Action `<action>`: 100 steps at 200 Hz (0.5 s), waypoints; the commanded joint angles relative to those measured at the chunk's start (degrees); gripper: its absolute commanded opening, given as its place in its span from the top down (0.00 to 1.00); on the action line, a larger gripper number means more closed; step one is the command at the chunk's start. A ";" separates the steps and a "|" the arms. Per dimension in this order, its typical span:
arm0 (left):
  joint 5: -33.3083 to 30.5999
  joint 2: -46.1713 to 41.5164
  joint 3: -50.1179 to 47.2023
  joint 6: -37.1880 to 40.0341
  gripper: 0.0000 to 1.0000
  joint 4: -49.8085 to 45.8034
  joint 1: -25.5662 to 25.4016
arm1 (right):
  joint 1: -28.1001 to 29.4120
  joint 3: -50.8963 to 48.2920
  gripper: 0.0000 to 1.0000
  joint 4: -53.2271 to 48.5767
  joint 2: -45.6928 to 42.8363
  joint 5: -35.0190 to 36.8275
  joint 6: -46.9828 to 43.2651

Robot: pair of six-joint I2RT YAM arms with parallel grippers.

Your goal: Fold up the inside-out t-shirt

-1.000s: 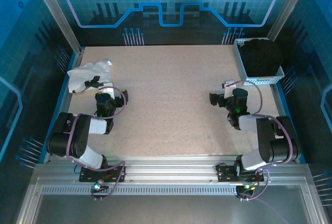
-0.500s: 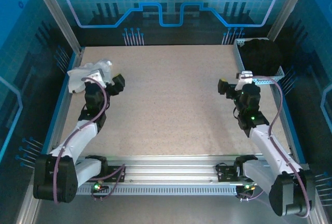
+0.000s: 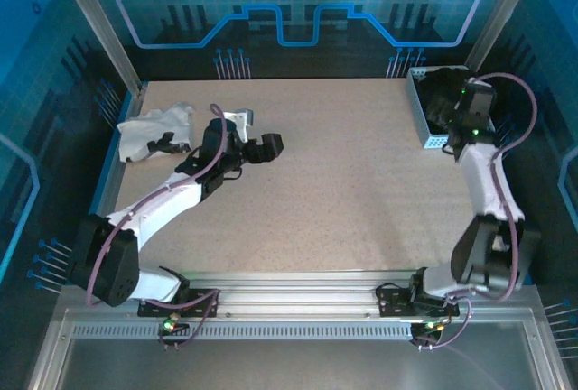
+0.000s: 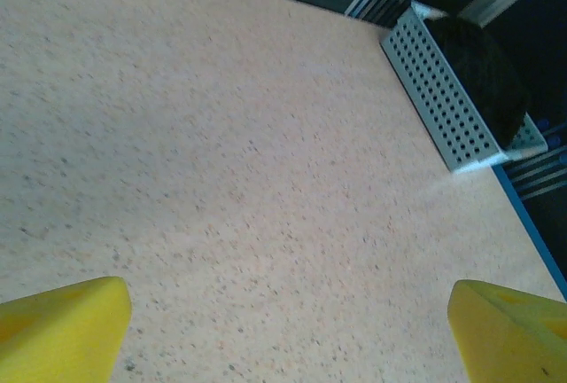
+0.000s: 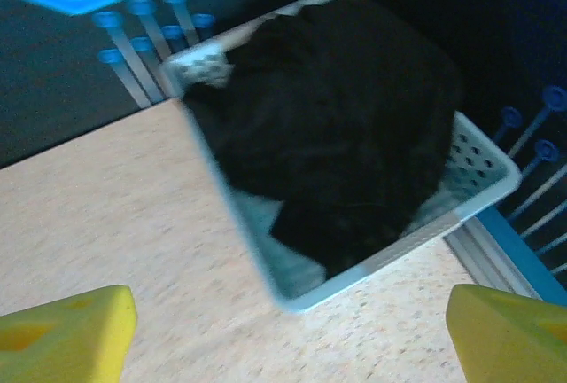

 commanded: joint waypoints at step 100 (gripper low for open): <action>-0.81 -1.10 1.05 2.12 0.06 -3.97 -2.40 | -2.00 47.52 0.12 -21.55 49.77 0.27 9.72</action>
